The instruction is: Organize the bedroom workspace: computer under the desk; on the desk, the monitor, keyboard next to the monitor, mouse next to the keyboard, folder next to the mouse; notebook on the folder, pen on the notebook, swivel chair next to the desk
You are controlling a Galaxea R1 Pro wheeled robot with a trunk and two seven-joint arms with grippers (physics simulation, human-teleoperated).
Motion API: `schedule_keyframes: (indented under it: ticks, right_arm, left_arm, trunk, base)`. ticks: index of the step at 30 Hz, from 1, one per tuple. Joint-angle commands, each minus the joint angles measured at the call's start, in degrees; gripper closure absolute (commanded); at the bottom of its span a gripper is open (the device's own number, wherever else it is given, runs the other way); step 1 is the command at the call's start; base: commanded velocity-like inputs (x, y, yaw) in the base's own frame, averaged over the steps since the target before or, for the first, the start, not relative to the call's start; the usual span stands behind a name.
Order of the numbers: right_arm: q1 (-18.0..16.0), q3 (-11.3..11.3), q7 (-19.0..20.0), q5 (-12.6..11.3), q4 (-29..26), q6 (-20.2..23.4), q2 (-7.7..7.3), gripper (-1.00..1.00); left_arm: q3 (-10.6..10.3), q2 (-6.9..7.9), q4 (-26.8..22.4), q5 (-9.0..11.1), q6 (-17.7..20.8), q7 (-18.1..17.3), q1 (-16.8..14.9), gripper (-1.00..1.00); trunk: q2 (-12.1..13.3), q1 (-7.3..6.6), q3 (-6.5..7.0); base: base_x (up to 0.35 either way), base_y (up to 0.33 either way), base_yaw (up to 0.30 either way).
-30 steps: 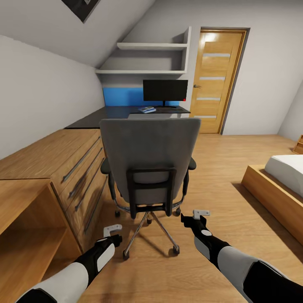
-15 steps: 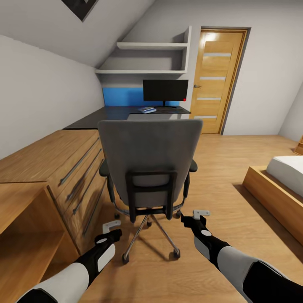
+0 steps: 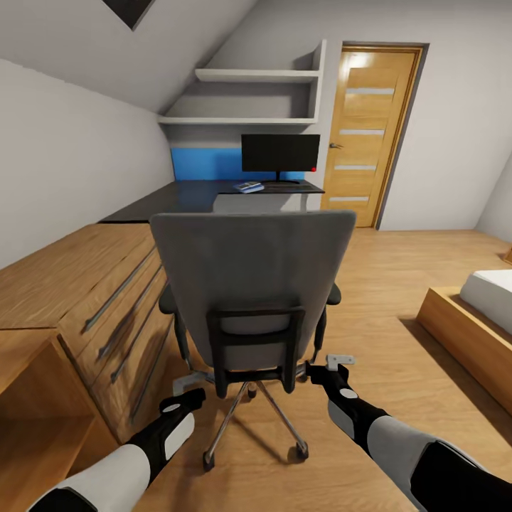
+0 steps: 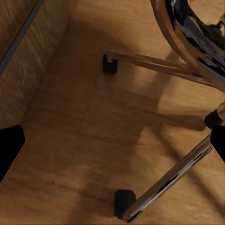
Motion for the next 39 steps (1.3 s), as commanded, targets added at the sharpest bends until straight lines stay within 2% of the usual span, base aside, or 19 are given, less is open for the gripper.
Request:
schedule_keyframes:
  ticks: [1, 15, 39]
  right_arm:
    - [-0.03, 0.49, -0.3, -0.35, -0.01, -0.14, 0.0, -1.0]
    - [-0.03, 0.52, -0.3, -0.35, -0.01, -0.14, 0.0, -1.0]
    - [-0.03, 0.48, -0.39, -0.35, -0.09, -0.14, -0.02, -1.0]
  left_arm:
    - [-0.56, 0.02, -0.07, 0.28, -0.13, 0.22, -0.06, -1.0]
    - [-0.48, 0.11, 0.0, 0.19, -0.22, 0.28, -0.07, -1.0]
    - [-0.48, 0.11, 0.0, 0.17, -0.22, 0.28, -0.1, -1.0]
  trunk:
    - [-0.02, 0.02, -0.05]
    - [-0.02, 0.02, 0.11]
    - [-0.02, 0.02, 0.13]
  base:
    - [0.301, 0.0, 0.0]
    - [0.31, -0.019, -0.024]
    - [0.318, -0.147, 0.0]
